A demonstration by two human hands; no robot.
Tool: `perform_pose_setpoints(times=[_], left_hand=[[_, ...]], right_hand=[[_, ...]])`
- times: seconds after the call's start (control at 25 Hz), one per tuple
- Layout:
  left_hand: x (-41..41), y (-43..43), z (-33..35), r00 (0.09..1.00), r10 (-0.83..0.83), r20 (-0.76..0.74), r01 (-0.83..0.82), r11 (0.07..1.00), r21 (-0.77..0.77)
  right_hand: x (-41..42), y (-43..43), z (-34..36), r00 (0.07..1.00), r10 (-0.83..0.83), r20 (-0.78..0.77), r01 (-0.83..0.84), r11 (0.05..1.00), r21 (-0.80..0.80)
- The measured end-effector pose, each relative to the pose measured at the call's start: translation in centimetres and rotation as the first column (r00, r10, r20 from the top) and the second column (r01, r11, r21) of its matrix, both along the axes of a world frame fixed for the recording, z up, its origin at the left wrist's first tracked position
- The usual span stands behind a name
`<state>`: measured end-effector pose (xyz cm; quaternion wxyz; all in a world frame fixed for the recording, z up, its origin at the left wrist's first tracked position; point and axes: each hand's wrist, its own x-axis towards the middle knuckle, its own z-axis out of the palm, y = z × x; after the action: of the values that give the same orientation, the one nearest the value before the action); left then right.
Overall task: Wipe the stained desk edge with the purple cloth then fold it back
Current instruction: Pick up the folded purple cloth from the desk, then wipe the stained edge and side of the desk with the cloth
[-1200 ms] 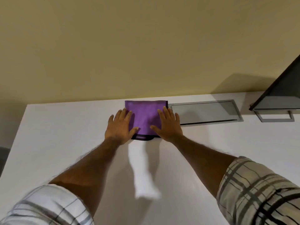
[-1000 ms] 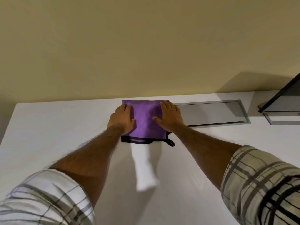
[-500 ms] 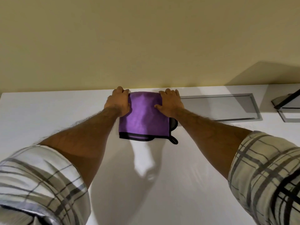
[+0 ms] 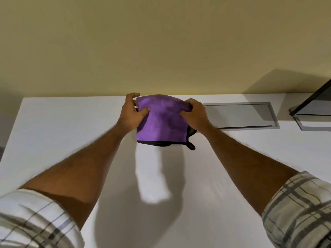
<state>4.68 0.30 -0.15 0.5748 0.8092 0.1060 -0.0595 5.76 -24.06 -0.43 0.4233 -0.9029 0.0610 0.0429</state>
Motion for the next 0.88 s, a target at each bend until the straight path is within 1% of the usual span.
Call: perform_pose_setpoints(times=[0.08, 0.2, 0.28, 0.36, 0.4, 0.48, 0.56, 0.64, 0.68, 0.72, 0.76, 0.8, 0.84, 0.88], left_hand=[[-1.5, 0.1, 1.6, 0.999, 0.036, -0.006, -0.036, 0.997, -0.075], [-4.2, 1.1, 3.9, 0.997, 0.081, -0.016, -0.082, 0.985, -0.150], [-6.7, 2.2, 5.9, 0.993, 0.113, 0.019, -0.108, 0.978, -0.176], [-9.3, 3.2, 7.9, 0.985, 0.101, 0.139, -0.078, 0.984, -0.163], [-10.7, 3.7, 9.1, 0.976, 0.068, 0.206, -0.038, 0.989, -0.144], [-13.0, 4.6, 11.3, 0.952, -0.023, 0.306, 0.052, 0.995, -0.087], [-15.7, 5.6, 13.5, 0.931, -0.103, 0.350, 0.119, 0.993, -0.024], [-18.4, 6.5, 15.1, 0.917, -0.166, 0.363, 0.171, 0.985, 0.018], [-19.9, 6.9, 15.5, 0.913, -0.180, 0.365, 0.181, 0.983, 0.032], [-21.6, 7.3, 15.9, 0.912, -0.183, 0.367, 0.180, 0.983, 0.042], [-23.1, 7.5, 16.0, 0.911, -0.184, 0.368, 0.177, 0.983, 0.051], [-24.5, 7.7, 16.1, 0.913, -0.183, 0.365, 0.174, 0.983, 0.059], [-26.1, 8.0, 16.0, 0.916, -0.181, 0.358, 0.168, 0.983, 0.067], [-27.7, 8.5, 15.9, 0.922, -0.180, 0.344, 0.166, 0.984, 0.070]], right_hand=[[-1.4, 0.3, 1.3, 0.999, -0.029, 0.029, 0.026, 0.997, 0.074], [-4.1, 1.5, 4.1, 0.997, -0.063, 0.053, 0.047, 0.966, 0.254], [-6.2, 2.8, 5.9, 0.991, -0.050, 0.127, 0.012, 0.959, 0.284], [-8.6, 4.1, 7.2, 0.983, -0.054, 0.178, 0.011, 0.971, 0.238], [-9.9, 4.8, 7.6, 0.980, -0.041, 0.194, 0.001, 0.980, 0.199], [-12.4, 5.9, 8.3, 0.978, 0.044, 0.204, -0.066, 0.992, 0.104], [-15.5, 7.6, 9.3, 0.965, 0.139, 0.223, -0.144, 0.990, 0.007], [-18.8, 9.8, 10.0, 0.933, 0.176, 0.313, -0.174, 0.984, -0.033], [-20.7, 11.2, 10.1, 0.923, 0.162, 0.350, -0.172, 0.985, -0.001], [-22.8, 12.8, 9.9, 0.931, 0.117, 0.345, -0.154, 0.985, 0.082], [-24.8, 14.5, 9.7, 0.958, 0.047, 0.284, -0.109, 0.972, 0.210], [-26.6, 16.1, 9.5, 0.985, -0.027, 0.169, -0.036, 0.931, 0.362], [-28.5, 17.7, 9.3, 0.997, -0.074, 0.027, 0.050, 0.861, 0.507], [-30.0, 19.1, 8.9, 0.989, -0.089, -0.116, 0.142, 0.772, 0.620]])
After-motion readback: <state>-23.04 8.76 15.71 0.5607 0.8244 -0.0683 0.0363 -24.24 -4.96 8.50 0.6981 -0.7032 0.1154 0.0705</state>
